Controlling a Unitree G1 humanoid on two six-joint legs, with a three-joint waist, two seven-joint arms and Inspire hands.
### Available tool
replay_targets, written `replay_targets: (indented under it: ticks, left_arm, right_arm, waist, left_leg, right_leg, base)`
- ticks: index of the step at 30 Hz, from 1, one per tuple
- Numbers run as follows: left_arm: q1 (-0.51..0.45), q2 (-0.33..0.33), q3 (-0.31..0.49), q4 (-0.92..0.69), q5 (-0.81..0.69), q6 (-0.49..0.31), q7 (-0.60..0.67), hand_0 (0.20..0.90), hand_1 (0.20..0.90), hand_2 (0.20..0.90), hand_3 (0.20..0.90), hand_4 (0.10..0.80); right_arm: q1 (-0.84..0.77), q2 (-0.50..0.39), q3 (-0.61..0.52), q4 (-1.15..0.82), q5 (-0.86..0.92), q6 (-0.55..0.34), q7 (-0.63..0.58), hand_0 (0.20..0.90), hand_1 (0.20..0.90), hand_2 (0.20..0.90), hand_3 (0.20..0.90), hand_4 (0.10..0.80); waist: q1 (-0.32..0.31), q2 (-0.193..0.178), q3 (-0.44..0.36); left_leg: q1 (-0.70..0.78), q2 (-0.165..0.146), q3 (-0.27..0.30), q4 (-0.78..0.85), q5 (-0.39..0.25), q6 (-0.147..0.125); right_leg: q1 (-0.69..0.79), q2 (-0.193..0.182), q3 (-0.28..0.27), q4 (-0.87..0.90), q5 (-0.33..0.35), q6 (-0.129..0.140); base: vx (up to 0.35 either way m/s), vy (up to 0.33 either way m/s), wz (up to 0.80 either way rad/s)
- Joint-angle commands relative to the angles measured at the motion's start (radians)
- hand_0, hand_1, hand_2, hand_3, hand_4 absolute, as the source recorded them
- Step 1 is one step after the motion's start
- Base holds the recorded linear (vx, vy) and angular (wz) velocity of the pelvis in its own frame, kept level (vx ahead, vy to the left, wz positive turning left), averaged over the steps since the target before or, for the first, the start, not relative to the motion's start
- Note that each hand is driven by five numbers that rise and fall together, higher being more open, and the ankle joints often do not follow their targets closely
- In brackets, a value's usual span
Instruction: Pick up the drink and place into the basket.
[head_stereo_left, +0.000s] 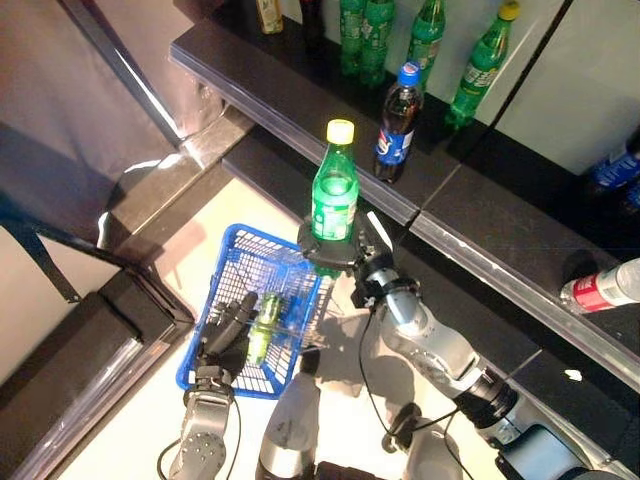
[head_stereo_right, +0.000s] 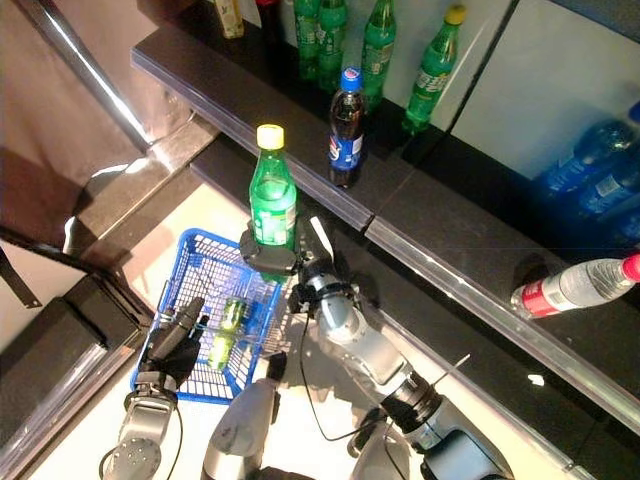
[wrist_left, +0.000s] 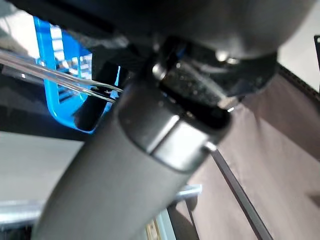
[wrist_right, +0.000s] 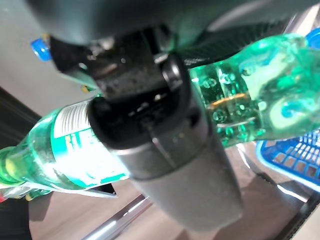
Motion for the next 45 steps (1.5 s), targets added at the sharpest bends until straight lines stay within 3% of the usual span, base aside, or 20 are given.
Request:
replay_targets:
  ticks: [1,14,19,27,31,33,38,45]
  left_arm:
    - [-0.051,0.08,-0.018,-0.336,-0.168,0.011,-0.273,0.3,0.3,0.3,0.2,0.1]
    - [-0.177,0.14,-0.124,-0.599,-0.123,0.131,-0.441,0.3,0.3,0.3,0.2,0.1]
    - [-0.217,0.19,-0.122,-0.619,-0.018,0.081,-0.466,0.3,0.3,0.3,0.2,0.1]
    - [-0.225,0.214,-0.091,-0.619,-0.078,0.117,-0.531,0.3,0.3,0.3,0.2,0.1]
    - [-0.223,0.205,-0.089,-0.617,-0.068,0.132,-0.574,0.3,0.3,0.3,0.2,0.1]
    - [-0.228,0.21,-0.094,-0.615,-0.043,0.13,-0.592,0.3,0.3,0.3,0.2,0.1]
    - [-0.226,0.236,-0.101,-0.615,-0.025,0.114,-0.63,0.3,0.3,0.3,0.2,0.1]
    - [-0.216,0.255,-0.125,-0.624,-0.018,0.121,-0.688,0.3,0.3,0.3,0.2,0.1]
  right_arm:
    - [-0.072,0.134,0.021,-0.033,-0.058,-0.153,0.004,0.3,0.3,0.3,0.2,0.1]
    - [-0.12,0.209,0.03,0.144,-0.142,-0.194,-0.056,0.3,0.3,0.3,0.2,0.1]
    - [-0.13,0.24,0.013,0.216,-0.116,-0.223,-0.084,0.3,0.3,0.3,0.2,0.1]
    - [-0.126,0.267,0.009,0.329,-0.079,-0.216,-0.087,0.3,0.3,0.3,0.2,0.1]
    - [-0.13,0.289,0.024,0.405,0.076,-0.224,0.032,0.3,0.3,0.3,0.2,0.1]
    - [-0.129,0.306,0.044,0.437,0.206,-0.213,0.156,0.3,0.3,0.3,0.2,0.1]
    - [-0.115,0.316,0.095,0.444,0.343,-0.182,0.323,0.3,0.3,0.3,0.2,0.1]
    - [-0.112,0.318,0.143,0.455,0.349,-0.13,0.447,0.3,0.3,0.3,0.2,0.1]
  waist:
    - [0.023,0.016,-0.156]
    - [0.057,0.022,-0.099]
    - [0.069,0.025,-0.088]
    - [0.087,0.029,-0.085]
    - [0.1,0.035,-0.078]
    - [0.109,0.036,-0.073]
    - [0.122,0.038,-0.067]
    - [0.127,0.043,-0.06]
  left_leg:
    - [-0.05,-0.031,-0.023,0.082,0.026,0.007]
    - [-0.099,-0.059,-0.058,0.097,-0.006,0.025]
    - [-0.105,-0.069,-0.067,0.105,-0.014,0.026]
    - [-0.115,-0.077,-0.072,0.104,-0.027,0.029]
    - [-0.118,-0.08,-0.078,0.101,-0.028,0.029]
    - [-0.122,-0.083,-0.083,0.102,-0.029,0.03]
    - [-0.131,-0.087,-0.09,0.103,-0.024,0.033]
    - [-0.144,-0.092,-0.089,0.101,-0.019,0.037]
  right_leg:
    - [0.08,0.04,-0.006,-0.116,0.07,-0.074]
    - [0.051,0.03,-0.035,-0.115,0.1,-0.054]
    - [0.049,0.022,-0.044,-0.111,0.101,-0.05]
    - [0.039,0.013,-0.054,-0.109,0.106,-0.046]
    - [0.034,0.007,-0.063,-0.103,0.105,-0.045]
    - [0.031,0.004,-0.071,-0.1,0.107,-0.044]
    - [0.022,-0.001,-0.081,-0.094,0.11,-0.04]
    - [0.004,-0.008,-0.084,-0.091,0.118,-0.035]
  base:
    - [-0.03,-0.033,0.11]
    - [-0.035,-0.028,0.15]
    - [0.004,-0.003,0.01]
    - [0.004,-0.004,0.06]
    - [0.0,0.0,0.0]
    - [0.0,0.0,0.0]
    - [-0.001,-0.006,0.0]
    - [-0.013,0.006,0.08]
